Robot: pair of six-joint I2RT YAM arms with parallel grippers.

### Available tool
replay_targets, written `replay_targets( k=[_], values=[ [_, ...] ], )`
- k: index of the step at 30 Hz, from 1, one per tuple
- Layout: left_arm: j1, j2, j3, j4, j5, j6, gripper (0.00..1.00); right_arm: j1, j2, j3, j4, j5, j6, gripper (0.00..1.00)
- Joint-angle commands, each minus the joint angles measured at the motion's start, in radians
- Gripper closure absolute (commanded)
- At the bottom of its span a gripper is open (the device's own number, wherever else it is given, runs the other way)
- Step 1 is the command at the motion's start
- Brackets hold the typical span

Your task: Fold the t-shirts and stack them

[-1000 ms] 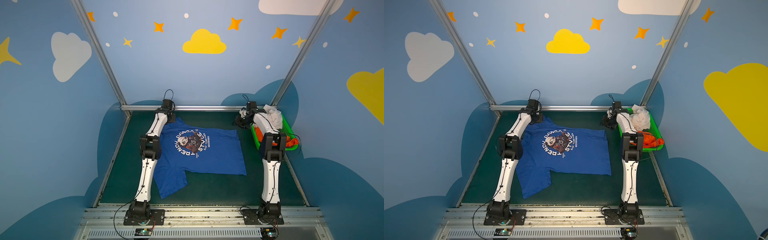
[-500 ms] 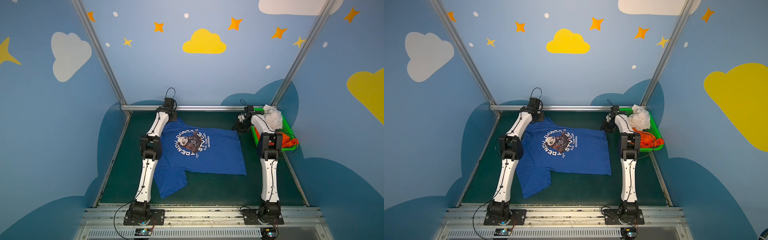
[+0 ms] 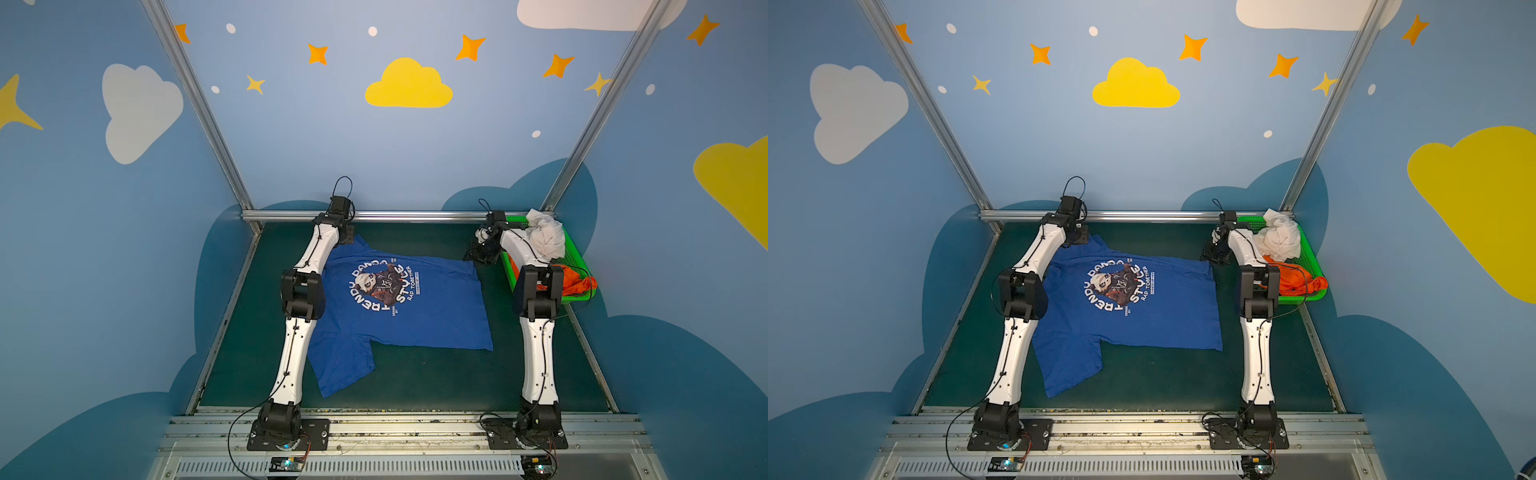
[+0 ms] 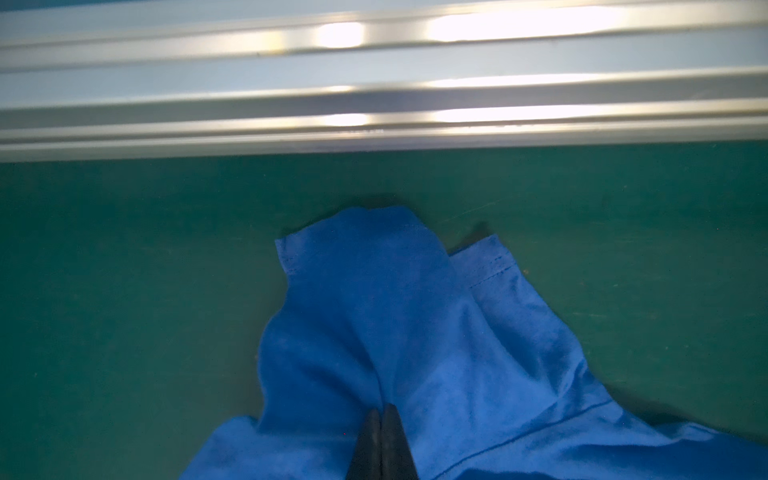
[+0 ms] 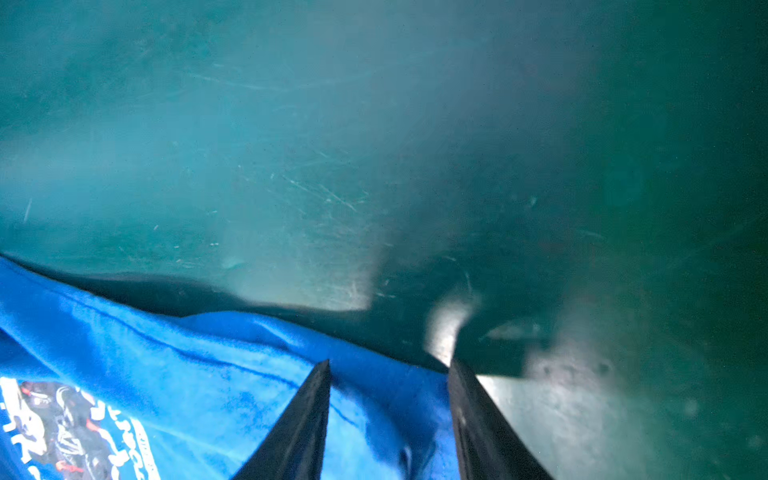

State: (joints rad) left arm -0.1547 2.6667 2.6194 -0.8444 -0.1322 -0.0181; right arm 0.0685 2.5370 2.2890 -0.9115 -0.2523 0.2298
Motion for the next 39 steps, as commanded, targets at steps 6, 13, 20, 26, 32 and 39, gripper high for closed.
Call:
replay_targets(
  k=[6,13,20,26,32,39],
  values=[
    [-0.003,-0.059,-0.010,-0.025,-0.045,0.006,0.95,0.022,-0.069,-0.003,0.021,0.030,-0.022,0.60],
    [-0.005,-0.059,-0.010,-0.027,-0.055,0.004,0.95,0.028,-0.075,-0.005,0.014,0.048,-0.033,0.70],
    [-0.005,-0.060,-0.010,-0.033,-0.058,0.003,0.95,0.027,-0.070,-0.006,-0.001,0.046,-0.038,0.82],
    [-0.006,-0.071,-0.013,-0.043,-0.060,0.007,0.95,0.028,-0.077,-0.011,-0.015,0.054,-0.045,1.00],
    [-0.012,-0.122,-0.064,-0.030,-0.075,0.003,0.95,0.028,-0.134,-0.074,0.017,0.044,-0.058,1.00],
    [-0.023,-0.227,-0.227,0.054,-0.084,-0.009,0.95,0.028,-0.250,-0.232,0.128,0.011,-0.059,1.00]
  ],
)
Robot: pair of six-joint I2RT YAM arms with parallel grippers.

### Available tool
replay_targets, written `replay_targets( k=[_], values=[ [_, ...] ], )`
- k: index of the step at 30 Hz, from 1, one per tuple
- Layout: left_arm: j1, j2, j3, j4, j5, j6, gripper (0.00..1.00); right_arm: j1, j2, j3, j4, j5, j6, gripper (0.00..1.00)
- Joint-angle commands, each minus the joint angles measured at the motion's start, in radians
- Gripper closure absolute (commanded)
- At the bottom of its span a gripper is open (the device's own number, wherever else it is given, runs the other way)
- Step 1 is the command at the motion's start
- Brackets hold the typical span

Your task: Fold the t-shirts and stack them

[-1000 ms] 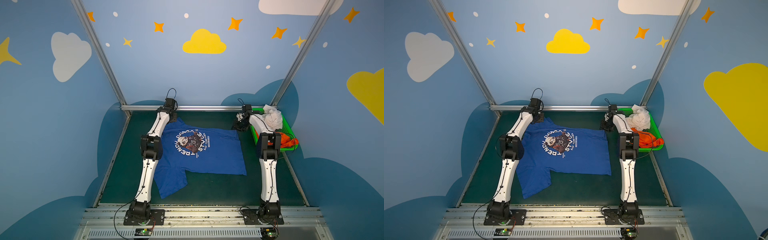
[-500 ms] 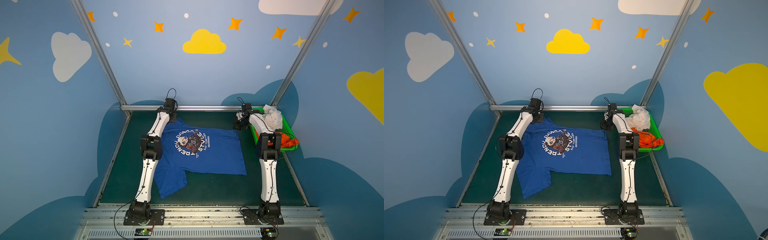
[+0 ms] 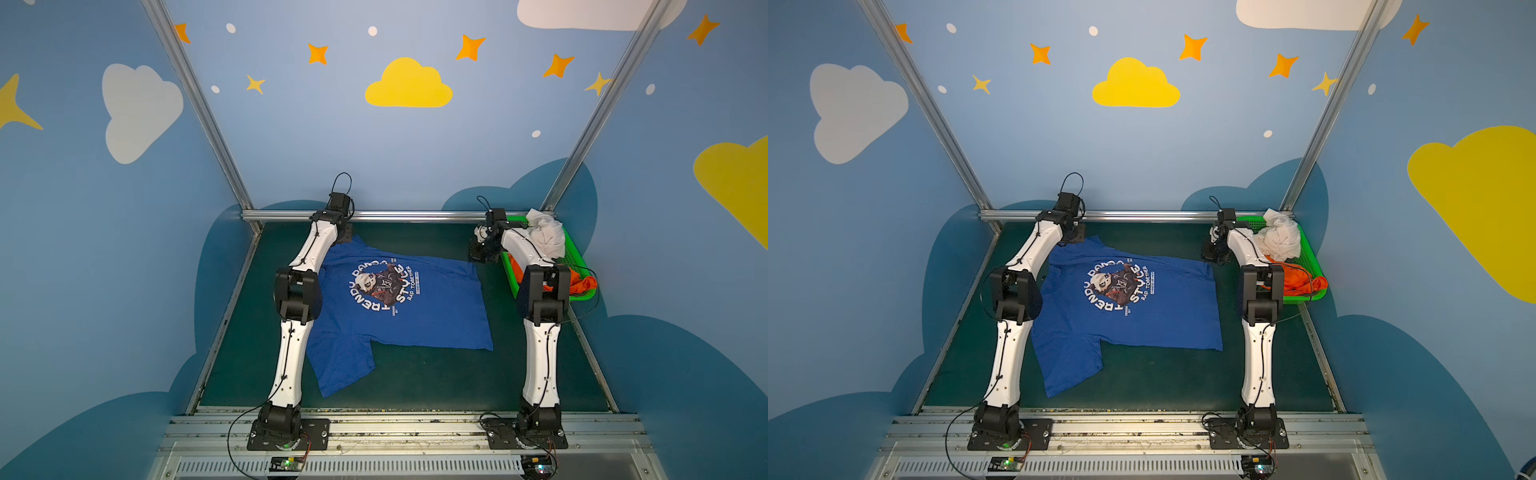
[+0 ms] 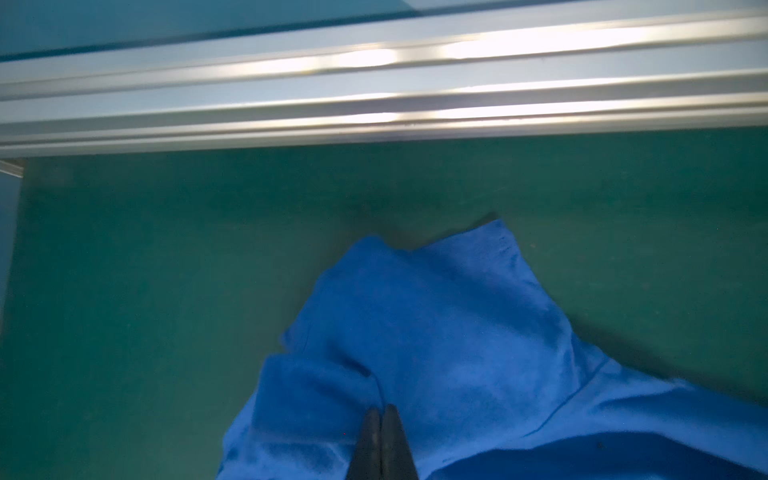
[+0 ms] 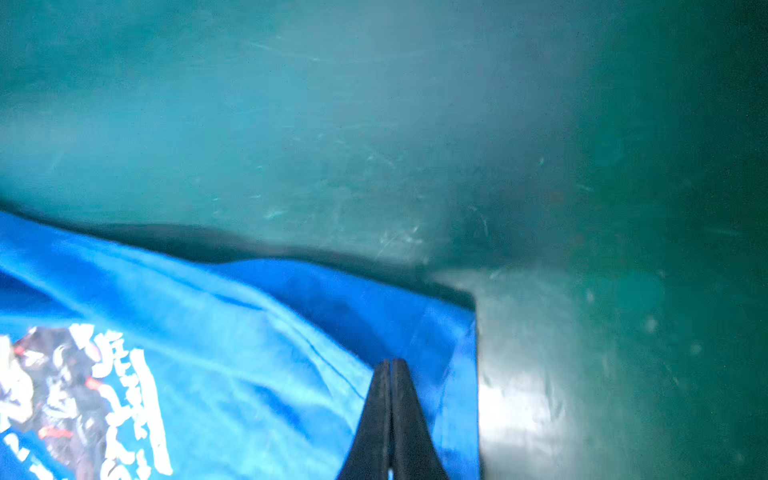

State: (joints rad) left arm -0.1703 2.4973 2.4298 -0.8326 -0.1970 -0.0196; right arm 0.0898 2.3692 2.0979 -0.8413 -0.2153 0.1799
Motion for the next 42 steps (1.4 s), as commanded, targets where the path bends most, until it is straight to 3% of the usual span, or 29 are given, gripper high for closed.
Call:
replay_targets(
  k=[1,15,24,42],
  values=[
    [-0.010,-0.074,-0.065,0.056,-0.021,-0.011,0.95,0.006,-0.101,-0.072,0.081,-0.034,-0.008,1.00],
    [-0.033,-0.269,-0.398,0.192,-0.089,-0.073,0.95,0.011,-0.263,-0.324,0.171,-0.022,-0.004,1.00],
    [-0.033,-0.377,-0.577,0.263,-0.141,-0.117,0.95,0.008,-0.324,-0.439,0.194,0.062,0.024,1.00],
    [-0.032,-0.496,-0.827,0.314,-0.182,-0.205,0.95,0.002,-0.354,-0.527,0.180,0.140,0.050,1.00]
  ],
)
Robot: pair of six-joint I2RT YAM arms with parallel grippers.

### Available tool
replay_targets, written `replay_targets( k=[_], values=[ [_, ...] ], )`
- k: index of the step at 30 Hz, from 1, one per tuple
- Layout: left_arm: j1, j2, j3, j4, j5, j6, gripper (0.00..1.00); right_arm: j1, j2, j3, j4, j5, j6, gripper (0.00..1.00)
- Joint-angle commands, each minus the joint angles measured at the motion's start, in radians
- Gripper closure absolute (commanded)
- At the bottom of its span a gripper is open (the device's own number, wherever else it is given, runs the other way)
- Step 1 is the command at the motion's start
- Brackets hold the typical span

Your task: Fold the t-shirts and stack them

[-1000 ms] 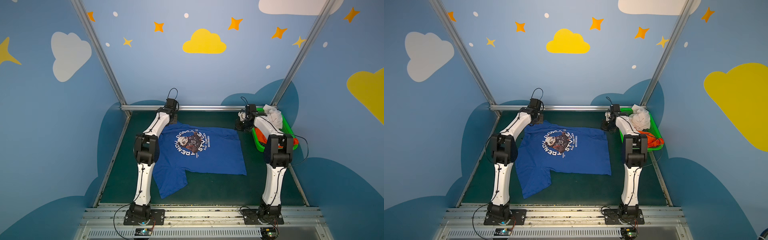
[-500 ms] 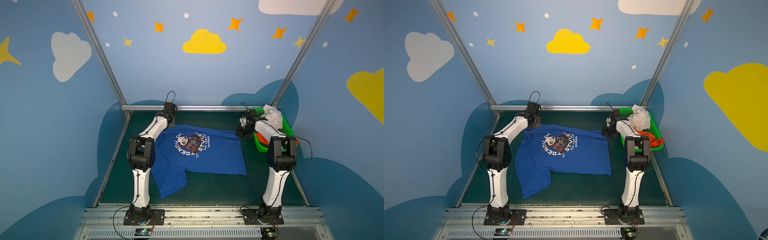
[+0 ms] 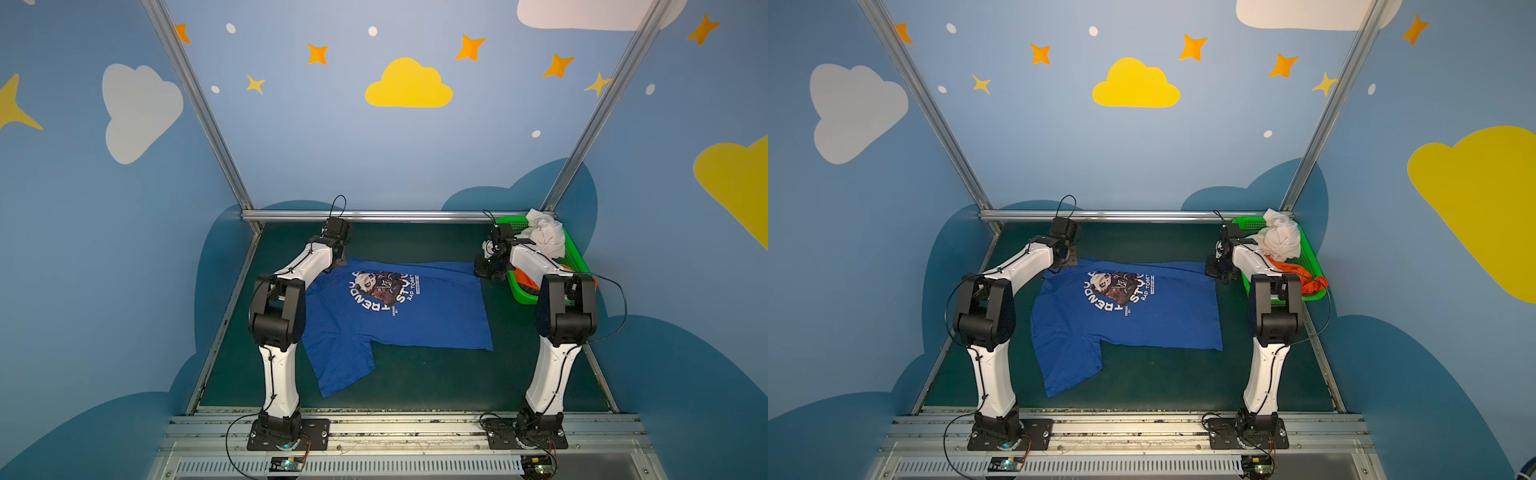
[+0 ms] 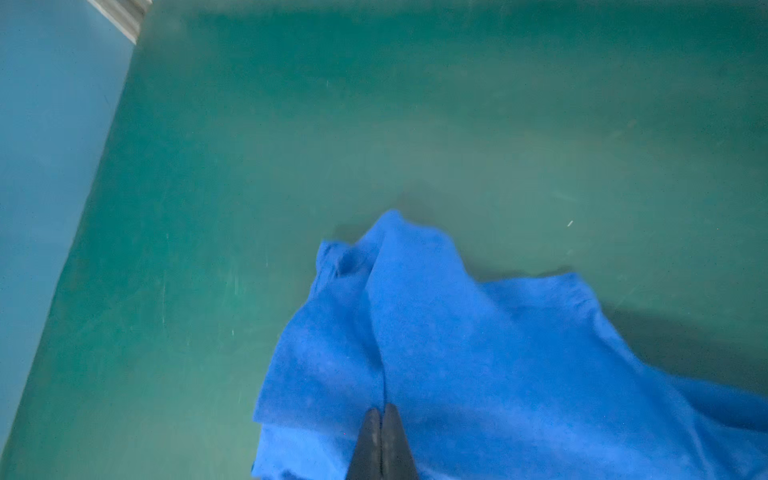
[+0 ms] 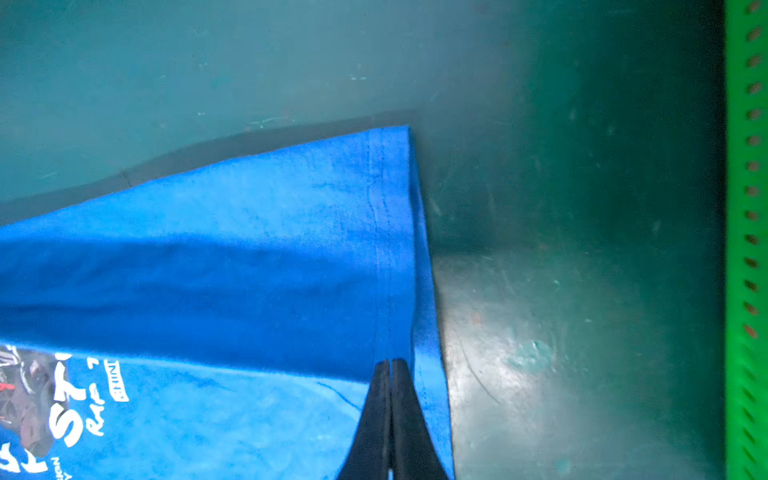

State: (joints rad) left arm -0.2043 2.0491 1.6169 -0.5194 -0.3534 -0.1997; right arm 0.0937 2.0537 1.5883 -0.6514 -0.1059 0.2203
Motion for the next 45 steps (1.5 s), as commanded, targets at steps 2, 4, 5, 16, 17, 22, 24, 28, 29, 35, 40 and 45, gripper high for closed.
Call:
replay_targets(
  k=[2,4,5,16,17,22,24,28,29,35,40,45],
  values=[
    [-0.001,-0.055,-0.028,-0.008,-0.026,-0.035,0.95,0.001,-0.033,-0.019,-0.020,0.032,0.011,1.00],
    [-0.004,-0.066,-0.051,-0.007,-0.029,-0.043,0.95,0.005,-0.030,-0.023,-0.027,0.044,0.010,1.00],
    [-0.005,-0.073,-0.066,-0.003,-0.029,-0.046,0.95,0.007,-0.030,-0.026,-0.030,0.052,0.010,1.00],
    [-0.028,-0.091,-0.123,-0.042,-0.067,-0.061,0.93,0.050,-0.026,-0.027,-0.079,0.184,-0.010,1.00],
    [-0.030,-0.090,-0.125,-0.047,-0.071,-0.064,0.93,0.053,-0.023,-0.023,-0.082,0.190,-0.009,1.00],
    [-0.037,-0.094,-0.141,-0.068,-0.089,-0.079,0.88,0.065,-0.007,-0.010,-0.107,0.215,-0.012,1.00],
    [-0.038,-0.095,-0.144,-0.079,-0.097,-0.082,0.78,0.069,-0.004,-0.005,-0.116,0.223,-0.013,0.95],
    [-0.042,-0.104,-0.143,-0.107,-0.102,-0.078,0.58,0.074,-0.004,0.000,-0.130,0.244,-0.013,0.81],
    [-0.043,-0.109,-0.141,-0.110,-0.102,-0.079,0.56,0.077,-0.004,0.004,-0.137,0.249,-0.013,0.78],
    [-0.042,-0.100,-0.045,-0.140,-0.082,-0.064,0.42,0.087,-0.019,0.034,-0.162,0.272,-0.012,0.62],
    [-0.043,0.065,0.235,-0.288,-0.030,-0.009,0.31,0.101,-0.041,0.051,-0.155,0.249,-0.010,0.59],
    [-0.041,0.355,0.690,-0.599,-0.047,0.015,0.31,0.113,-0.054,0.059,-0.156,0.232,-0.011,0.58]
  ],
)
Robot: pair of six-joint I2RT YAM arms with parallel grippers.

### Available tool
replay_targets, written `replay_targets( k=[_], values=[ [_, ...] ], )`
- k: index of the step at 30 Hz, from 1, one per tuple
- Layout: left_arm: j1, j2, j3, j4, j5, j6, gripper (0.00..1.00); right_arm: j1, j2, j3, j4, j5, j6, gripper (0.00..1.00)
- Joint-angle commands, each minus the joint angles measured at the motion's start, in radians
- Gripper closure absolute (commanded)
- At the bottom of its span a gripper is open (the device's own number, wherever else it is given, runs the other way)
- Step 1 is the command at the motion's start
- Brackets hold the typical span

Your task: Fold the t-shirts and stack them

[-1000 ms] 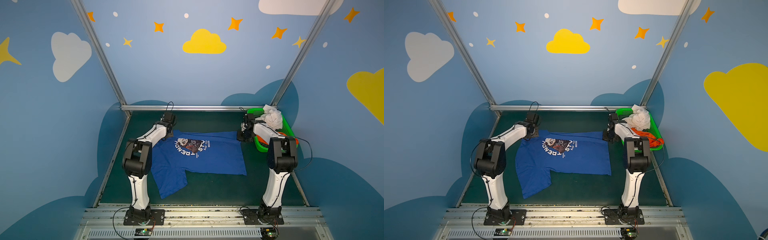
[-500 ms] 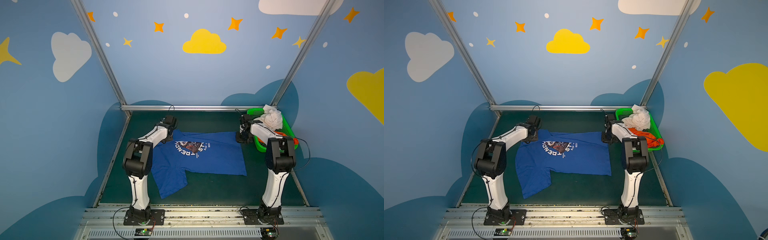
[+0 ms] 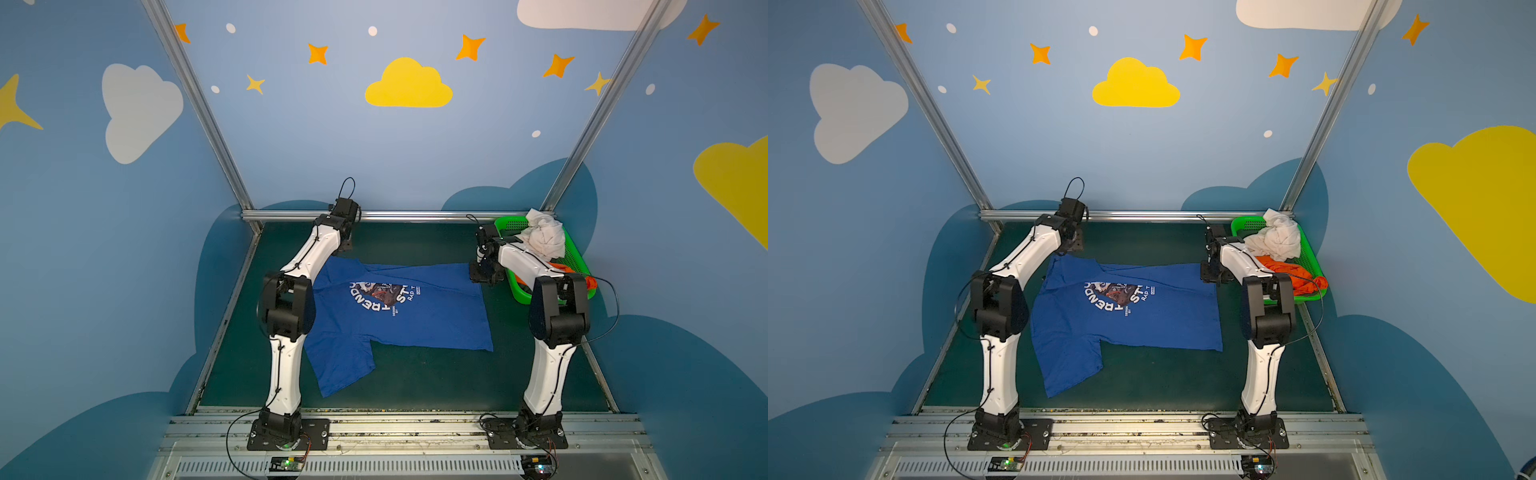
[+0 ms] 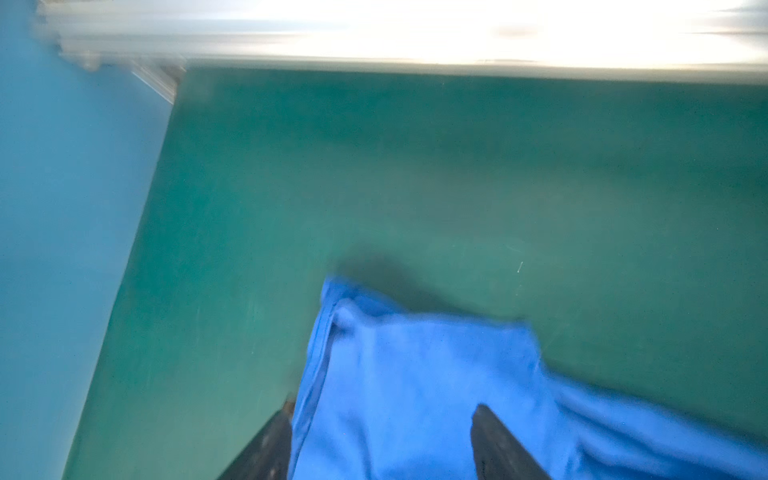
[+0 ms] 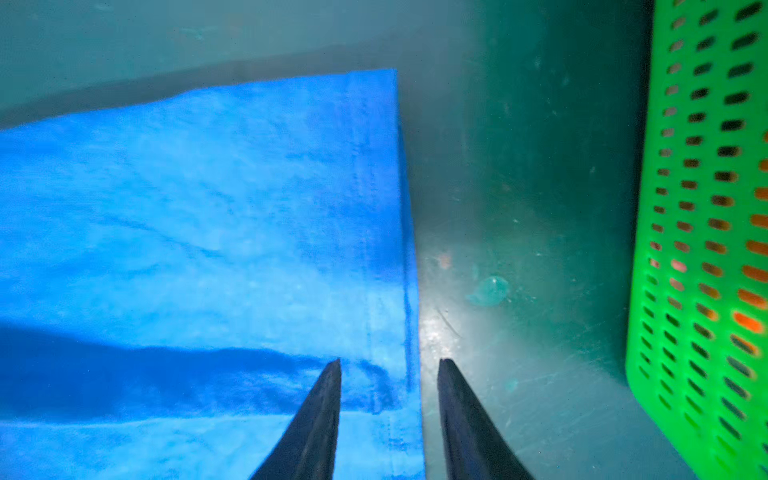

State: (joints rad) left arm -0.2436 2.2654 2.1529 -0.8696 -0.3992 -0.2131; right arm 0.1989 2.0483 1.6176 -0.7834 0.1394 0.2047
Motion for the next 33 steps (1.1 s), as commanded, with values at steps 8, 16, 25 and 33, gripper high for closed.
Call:
replay_targets(
  k=[8,16,25,33],
  values=[
    [0.005,0.457,0.627,-0.446,-0.008,0.047,0.31,0.022,-0.051,0.050,-0.032,-0.040,-0.001,0.59],
    [0.048,0.397,0.423,-0.316,0.071,0.020,0.50,0.027,-0.055,0.044,-0.032,-0.050,0.004,0.58],
    [0.067,0.366,0.399,-0.299,0.103,0.005,0.93,0.033,-0.058,0.036,-0.031,-0.051,0.011,0.58],
    [0.055,0.270,0.331,-0.235,0.103,0.005,0.95,0.040,-0.059,0.030,-0.032,-0.052,0.010,0.59]
  ],
)
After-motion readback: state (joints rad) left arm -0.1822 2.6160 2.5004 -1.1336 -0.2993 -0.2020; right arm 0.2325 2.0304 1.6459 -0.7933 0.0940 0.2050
